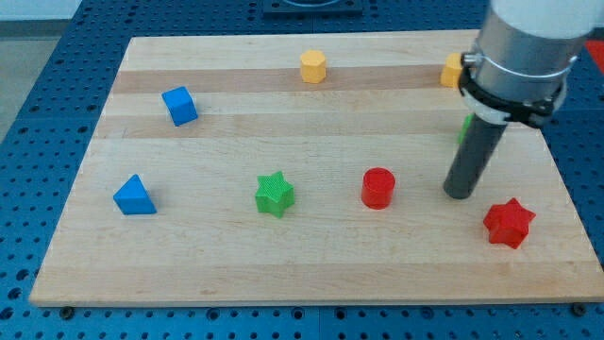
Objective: Move the red circle parallel left to the red star
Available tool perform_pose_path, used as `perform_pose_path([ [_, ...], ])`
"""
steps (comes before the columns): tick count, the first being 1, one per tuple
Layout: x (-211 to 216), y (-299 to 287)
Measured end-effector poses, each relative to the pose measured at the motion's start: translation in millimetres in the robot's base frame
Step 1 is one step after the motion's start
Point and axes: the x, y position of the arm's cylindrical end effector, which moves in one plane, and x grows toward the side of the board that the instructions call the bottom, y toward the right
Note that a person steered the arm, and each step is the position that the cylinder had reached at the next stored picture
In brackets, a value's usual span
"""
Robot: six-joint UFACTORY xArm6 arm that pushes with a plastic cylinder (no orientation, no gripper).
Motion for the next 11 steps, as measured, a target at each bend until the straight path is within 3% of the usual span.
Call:
perform_pose_path([
  [1,0,-4],
  [4,-31,-119],
  [6,-31,-123],
  [7,18,-124],
  [9,25,-123],
  [11,25,-56],
])
